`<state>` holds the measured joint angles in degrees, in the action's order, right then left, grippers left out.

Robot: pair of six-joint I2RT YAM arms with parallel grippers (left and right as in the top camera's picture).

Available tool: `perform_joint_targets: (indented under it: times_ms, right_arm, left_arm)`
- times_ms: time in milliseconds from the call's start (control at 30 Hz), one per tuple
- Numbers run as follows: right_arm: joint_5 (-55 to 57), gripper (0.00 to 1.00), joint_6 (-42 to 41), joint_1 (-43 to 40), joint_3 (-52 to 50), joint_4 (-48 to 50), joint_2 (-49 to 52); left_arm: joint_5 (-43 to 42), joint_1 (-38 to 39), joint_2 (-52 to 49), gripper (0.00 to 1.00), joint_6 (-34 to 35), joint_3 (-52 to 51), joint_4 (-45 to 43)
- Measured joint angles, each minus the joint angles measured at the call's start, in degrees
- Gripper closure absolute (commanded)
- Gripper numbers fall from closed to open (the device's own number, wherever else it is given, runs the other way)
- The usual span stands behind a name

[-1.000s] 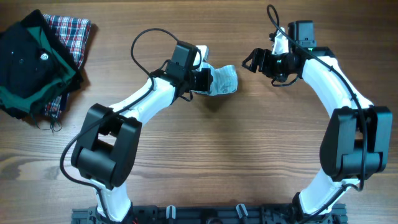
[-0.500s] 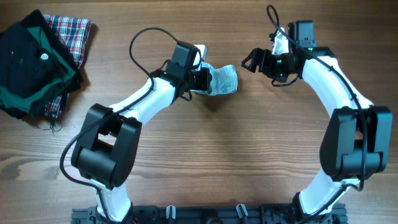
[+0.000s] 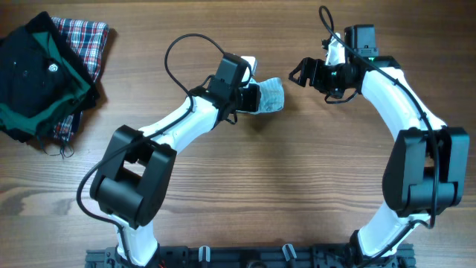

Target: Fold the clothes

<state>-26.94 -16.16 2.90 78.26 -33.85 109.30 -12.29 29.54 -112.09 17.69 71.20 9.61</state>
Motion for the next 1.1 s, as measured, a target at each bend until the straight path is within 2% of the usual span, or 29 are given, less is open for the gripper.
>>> perform_joint_targets:
  times_ms: [267,367,433,1100]
  right_arm:
    - [0.0,0.09,0.0,0.0,0.0,0.0,0.0]
    - [0.0,0.09,0.0,0.0,0.0,0.0,0.0]
    - [0.0,0.09,0.0,0.0,0.0,0.0,0.0]
    - [0.0,0.09,0.0,0.0,0.0,-0.1,0.0]
  left_arm:
    - [2.2,0.0,-0.6,0.83,-0.2,0.0,-0.2]
    - [2.7,0.0,-1.5,0.88,-0.3,0.0,-0.7]
    - [3.0,0.0,-2.3,0.96,-0.4,0.0,-0.9]
    - [3.5,-0.4,-1.1,0.96,-0.6,0.1,-0.8]
